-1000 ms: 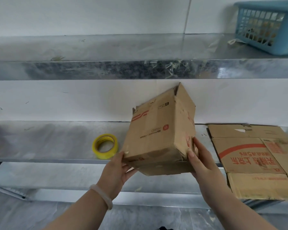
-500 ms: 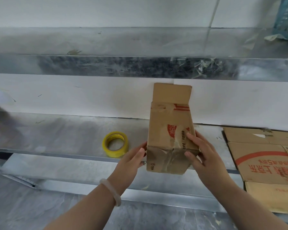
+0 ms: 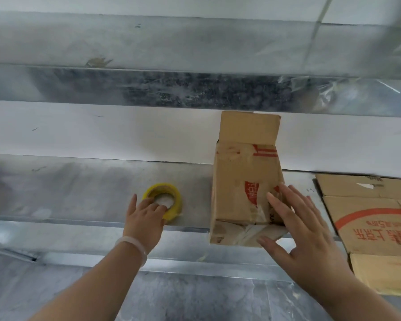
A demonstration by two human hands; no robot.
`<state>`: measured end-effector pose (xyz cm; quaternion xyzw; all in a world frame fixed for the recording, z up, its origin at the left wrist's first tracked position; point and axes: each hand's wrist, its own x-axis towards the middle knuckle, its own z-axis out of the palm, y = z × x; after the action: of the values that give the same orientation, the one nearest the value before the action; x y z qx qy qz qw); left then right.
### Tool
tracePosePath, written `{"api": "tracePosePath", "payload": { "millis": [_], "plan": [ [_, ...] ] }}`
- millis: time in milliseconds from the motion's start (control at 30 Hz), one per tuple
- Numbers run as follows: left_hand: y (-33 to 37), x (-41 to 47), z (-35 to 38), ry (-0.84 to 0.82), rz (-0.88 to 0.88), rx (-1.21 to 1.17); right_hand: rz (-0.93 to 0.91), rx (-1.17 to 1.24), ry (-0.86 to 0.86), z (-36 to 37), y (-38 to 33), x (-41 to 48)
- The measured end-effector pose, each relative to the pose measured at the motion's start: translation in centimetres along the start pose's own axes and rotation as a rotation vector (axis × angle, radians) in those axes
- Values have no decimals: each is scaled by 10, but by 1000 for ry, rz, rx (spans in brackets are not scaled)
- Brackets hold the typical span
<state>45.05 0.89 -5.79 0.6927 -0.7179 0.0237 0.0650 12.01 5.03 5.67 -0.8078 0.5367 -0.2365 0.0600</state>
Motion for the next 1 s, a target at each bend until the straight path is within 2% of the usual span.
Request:
{"api": "tracePosePath", "payload": {
  "millis": [200, 333, 433, 567, 633, 833, 1000],
  "plan": [
    [22, -9, -61, 146, 115, -308, -147, 21, 61, -9, -30, 22],
    [46, -15, -116, 284, 189, -404, -144, 20, -100, -15, -72, 54],
    [63, -17, -139, 333, 226, -426, -100, 86, -177, -11, -87, 68],
    [72, -22, -153, 347, 247, -391, -31, 203, 23, -14, -87, 66],
    [73, -26, -156, 349, 258, -344, -40, 251, 64, -16, -82, 62],
    [86, -33, -173, 371, 253, -267, 126, 469, -25, -35, -82, 54],
    [84, -30, -190, 303, 137, -305, 234, 764, -63, -50, -84, 38]
  ]
}}
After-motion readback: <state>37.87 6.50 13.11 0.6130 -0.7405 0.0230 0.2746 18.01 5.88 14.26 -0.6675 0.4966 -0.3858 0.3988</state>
